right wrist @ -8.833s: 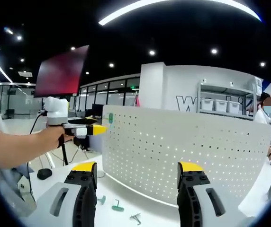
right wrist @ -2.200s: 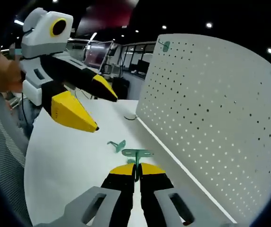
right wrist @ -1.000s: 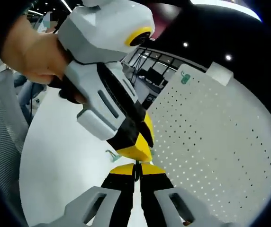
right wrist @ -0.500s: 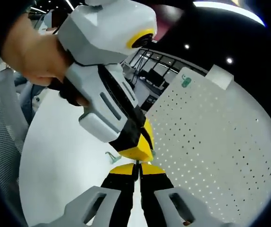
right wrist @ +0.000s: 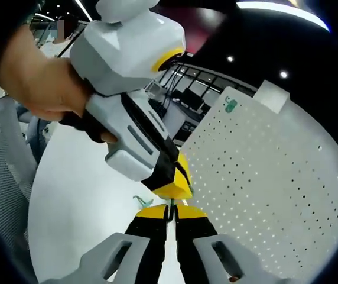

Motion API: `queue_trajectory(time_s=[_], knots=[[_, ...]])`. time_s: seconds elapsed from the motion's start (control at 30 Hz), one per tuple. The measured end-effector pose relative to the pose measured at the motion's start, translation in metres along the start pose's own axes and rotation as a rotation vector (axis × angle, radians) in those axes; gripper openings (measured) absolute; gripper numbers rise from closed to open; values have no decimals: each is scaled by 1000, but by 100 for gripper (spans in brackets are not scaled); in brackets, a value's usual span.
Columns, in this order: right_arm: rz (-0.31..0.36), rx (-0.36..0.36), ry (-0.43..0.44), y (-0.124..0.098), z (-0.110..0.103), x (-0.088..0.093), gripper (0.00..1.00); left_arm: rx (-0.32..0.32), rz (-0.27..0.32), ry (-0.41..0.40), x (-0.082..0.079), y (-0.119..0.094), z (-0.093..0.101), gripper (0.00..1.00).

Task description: Insert the hook assembly into the mounting plate slot until the hook locks in place.

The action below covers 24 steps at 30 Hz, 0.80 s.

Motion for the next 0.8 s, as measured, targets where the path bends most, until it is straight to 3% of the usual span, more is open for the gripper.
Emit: queue_trajectory(time_s=[0.47, 0.63, 0.73, 0.8], knots=[[63, -2, 269, -10, 9, 2, 6, -59, 90, -150, 4, -6, -15, 4], [98, -14, 363, -12, 12, 0, 6, -53, 160, -266, 5, -8, -16, 4], [140, -42, 477, -12, 13, -3, 7, -50, 192, -305, 6, -9, -17, 4], [146, -36, 485, -12, 16, -3, 7, -51, 202, -323, 7, -10, -18, 4]])
Point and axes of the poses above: the point that each gripper's makers call its tool centre point, and the gripper's own axes: y roughly forward along the fingers, z roughly to its right, x roughly out of its underside, the point moved 9 cm from there along -y, roughly backward along the fingers, and after that the axes turned 13 degrees about y, right-handed, at the moved point
